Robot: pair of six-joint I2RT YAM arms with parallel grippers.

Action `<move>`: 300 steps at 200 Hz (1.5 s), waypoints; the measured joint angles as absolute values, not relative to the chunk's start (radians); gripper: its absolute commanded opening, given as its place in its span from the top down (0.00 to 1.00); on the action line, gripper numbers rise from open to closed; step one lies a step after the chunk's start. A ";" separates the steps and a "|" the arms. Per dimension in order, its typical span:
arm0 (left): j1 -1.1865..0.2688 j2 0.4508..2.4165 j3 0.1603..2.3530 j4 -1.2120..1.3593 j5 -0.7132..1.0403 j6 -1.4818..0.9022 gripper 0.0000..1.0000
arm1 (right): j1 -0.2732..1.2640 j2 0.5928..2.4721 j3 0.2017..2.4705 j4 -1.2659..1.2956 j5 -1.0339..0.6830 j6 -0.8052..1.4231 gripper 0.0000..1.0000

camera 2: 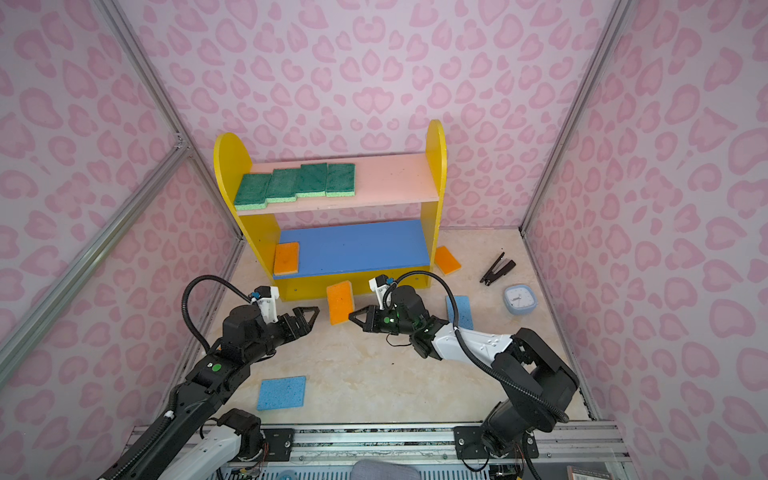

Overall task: Place and organize the cleaning sponges onto the shelf
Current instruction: 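Open the left gripper and carry the sponge with the right gripper to the blue shelf, then lower the orange sponge upright beside the first orange sponge and release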

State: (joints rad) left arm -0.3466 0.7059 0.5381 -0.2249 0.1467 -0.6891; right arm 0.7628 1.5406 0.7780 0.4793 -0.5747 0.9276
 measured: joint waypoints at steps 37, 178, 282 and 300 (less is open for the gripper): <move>-0.347 0.600 0.499 -0.291 0.067 -0.688 0.02 | 0.757 1.535 0.819 0.421 -0.562 0.898 1.00; -0.346 0.348 0.354 -0.527 -0.217 -0.873 0.02 | 0.725 1.896 1.336 0.331 -0.516 0.914 1.00; -0.346 0.363 0.334 -0.533 -0.254 -0.912 0.02 | 0.704 2.197 1.789 0.123 -0.584 0.920 1.00; -0.346 0.362 0.333 -0.529 -0.254 -0.912 0.02 | 0.706 2.235 1.829 0.113 -0.598 0.925 1.00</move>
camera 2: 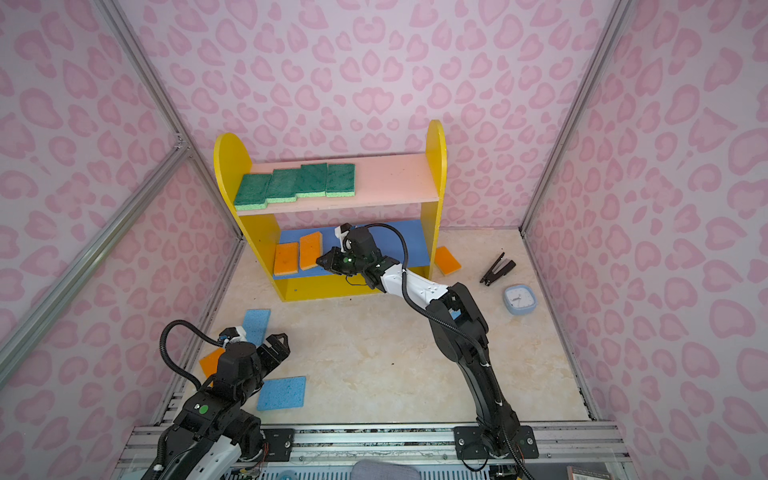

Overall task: Place and organize the cleaning sponges onto the shelf
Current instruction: 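Lower the orange sponge upright beside the first orange sponge and release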

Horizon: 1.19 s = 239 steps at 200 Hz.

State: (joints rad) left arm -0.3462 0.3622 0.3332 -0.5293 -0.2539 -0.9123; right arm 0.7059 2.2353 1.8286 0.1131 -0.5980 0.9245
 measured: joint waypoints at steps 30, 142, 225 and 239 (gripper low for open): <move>-0.346 0.360 0.331 -0.526 -0.254 -0.912 0.02 | 0.708 2.272 1.863 0.088 -0.609 0.935 1.00; -0.346 0.348 0.327 -0.525 -0.254 -0.912 0.02 | 0.741 2.296 1.990 -0.118 -0.526 0.806 0.48; -0.346 0.348 0.327 -0.525 -0.254 -0.912 0.02 | 0.783 2.269 2.101 -0.387 -0.329 0.595 0.39; -0.346 0.349 0.327 -0.525 -0.254 -0.911 0.02 | 0.785 2.269 2.114 -0.406 -0.302 0.573 0.44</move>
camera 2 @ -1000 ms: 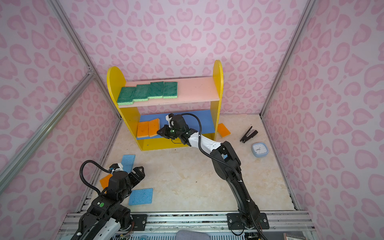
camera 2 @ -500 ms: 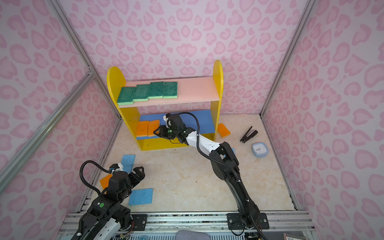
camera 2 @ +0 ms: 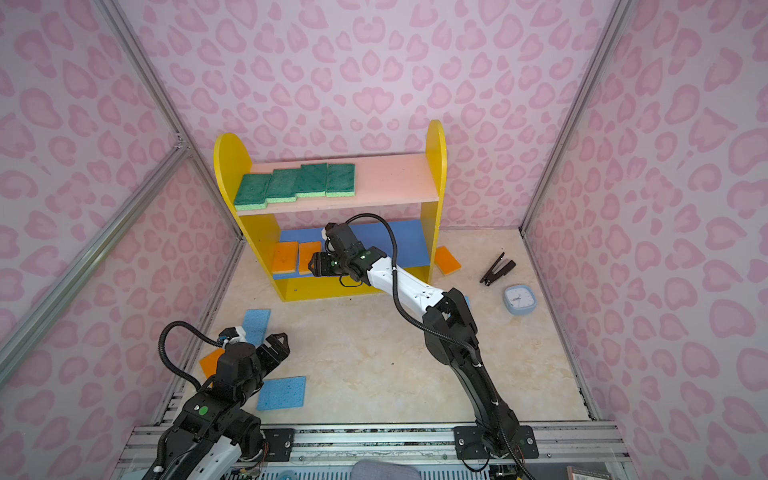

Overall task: Place and organize the cleaning sponges onto the shelf
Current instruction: 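Lower the orange sponge upright beside the first orange sponge and release, then withdraw the right gripper from the shelf while the left gripper reaches for an orange sponge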

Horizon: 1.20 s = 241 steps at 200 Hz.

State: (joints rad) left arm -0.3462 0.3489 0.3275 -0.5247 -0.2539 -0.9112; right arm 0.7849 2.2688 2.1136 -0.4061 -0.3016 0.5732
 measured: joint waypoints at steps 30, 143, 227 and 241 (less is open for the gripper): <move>-0.346 0.351 0.327 -0.524 -0.254 -0.911 0.02 | 0.785 2.277 2.140 -0.445 -0.281 0.556 0.59; -0.346 0.352 0.347 -0.529 -0.254 -0.912 0.02 | 0.785 2.367 2.234 -0.445 -0.331 0.572 0.53; -0.256 0.498 0.468 -0.550 -0.276 -0.914 0.03 | 0.768 2.148 1.982 -0.310 -0.392 0.574 0.45; -0.214 0.524 0.491 -0.560 -0.284 -0.903 0.04 | 0.768 2.095 1.918 -0.287 -0.400 0.577 0.45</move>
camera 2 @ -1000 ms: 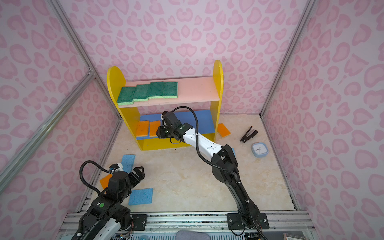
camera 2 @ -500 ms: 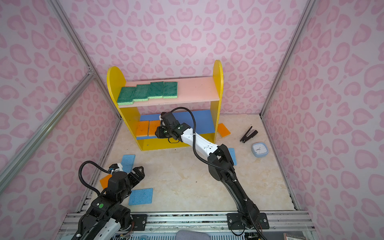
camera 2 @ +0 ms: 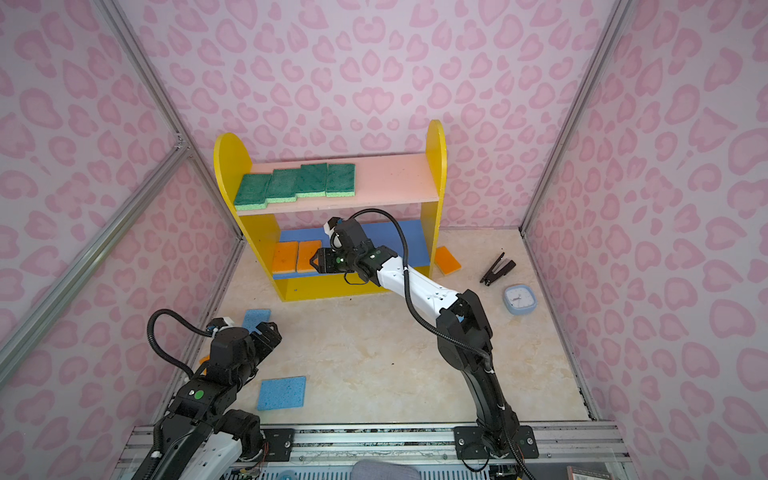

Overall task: Place and organize the cleaning sponges onto the shelf
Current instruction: 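Withdraw the right gripper from the shelf while the left gripper reaches for an orange sponge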

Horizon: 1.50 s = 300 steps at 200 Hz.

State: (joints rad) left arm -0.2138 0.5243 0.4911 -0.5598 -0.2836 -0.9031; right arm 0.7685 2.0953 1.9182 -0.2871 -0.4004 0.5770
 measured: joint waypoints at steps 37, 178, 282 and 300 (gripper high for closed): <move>-0.057 0.612 0.558 -0.598 -0.292 -0.891 0.04 | 0.770 1.921 1.692 -0.219 -0.424 0.580 0.43; 0.490 1.097 0.727 -0.600 -0.057 -0.860 0.03 | 0.623 1.666 0.902 0.267 -0.516 0.788 0.38; 0.503 1.276 0.611 -0.446 -0.071 -0.867 0.04 | 0.590 1.639 0.871 0.323 -0.527 0.794 0.35; 0.503 1.300 0.598 -0.415 -0.077 -0.867 0.01 | 0.589 1.636 0.871 0.322 -0.526 0.794 0.35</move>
State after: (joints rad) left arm 0.5026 1.2999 0.5980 -0.4149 -0.0769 -0.8673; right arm 0.5892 1.6363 0.8711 0.3222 -0.5259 0.7940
